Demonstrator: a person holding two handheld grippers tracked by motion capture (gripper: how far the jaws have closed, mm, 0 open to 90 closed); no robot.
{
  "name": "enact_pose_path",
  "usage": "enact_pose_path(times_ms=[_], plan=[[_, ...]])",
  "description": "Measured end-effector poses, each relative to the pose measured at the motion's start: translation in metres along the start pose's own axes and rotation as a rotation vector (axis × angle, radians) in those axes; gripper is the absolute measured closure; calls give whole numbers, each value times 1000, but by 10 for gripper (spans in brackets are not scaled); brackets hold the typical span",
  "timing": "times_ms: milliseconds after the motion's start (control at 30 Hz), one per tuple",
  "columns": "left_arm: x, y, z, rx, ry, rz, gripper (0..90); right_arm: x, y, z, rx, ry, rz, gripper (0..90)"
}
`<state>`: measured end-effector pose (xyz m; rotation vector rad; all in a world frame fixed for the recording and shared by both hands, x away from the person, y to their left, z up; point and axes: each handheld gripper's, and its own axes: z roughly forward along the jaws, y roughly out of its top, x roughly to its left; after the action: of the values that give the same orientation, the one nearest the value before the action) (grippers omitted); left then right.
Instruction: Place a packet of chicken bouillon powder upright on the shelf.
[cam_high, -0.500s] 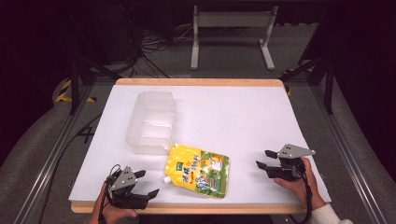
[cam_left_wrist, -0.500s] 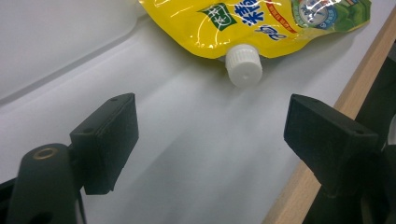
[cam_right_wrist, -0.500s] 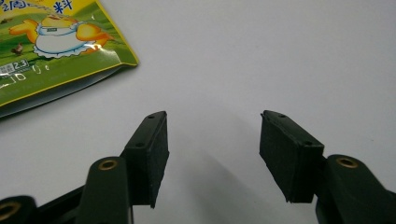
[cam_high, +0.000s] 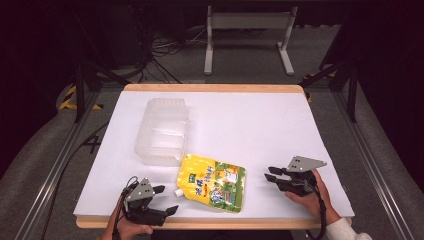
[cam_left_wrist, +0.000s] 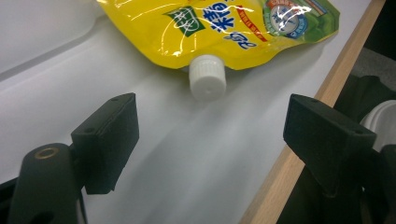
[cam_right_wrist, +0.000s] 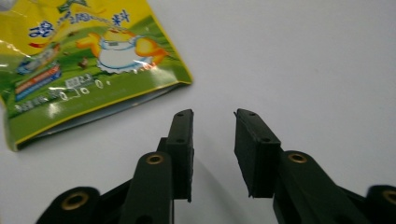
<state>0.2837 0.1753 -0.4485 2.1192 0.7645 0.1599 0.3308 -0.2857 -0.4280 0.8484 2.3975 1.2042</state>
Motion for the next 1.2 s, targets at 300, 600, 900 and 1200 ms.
enact_pose_path(times_ms=[300,600,900,1200], plan=[[-10,13,19,12,-44,-40,188,29,13,26,37,111,-64,757],[-11,21,30,4,-66,-106,183,48,16,41,68,187,-109,774],[-5,17,33,39,-46,-164,162,52,16,40,72,203,-114,781],[-8,21,40,22,-104,-181,143,56,13,46,102,206,-137,782]])
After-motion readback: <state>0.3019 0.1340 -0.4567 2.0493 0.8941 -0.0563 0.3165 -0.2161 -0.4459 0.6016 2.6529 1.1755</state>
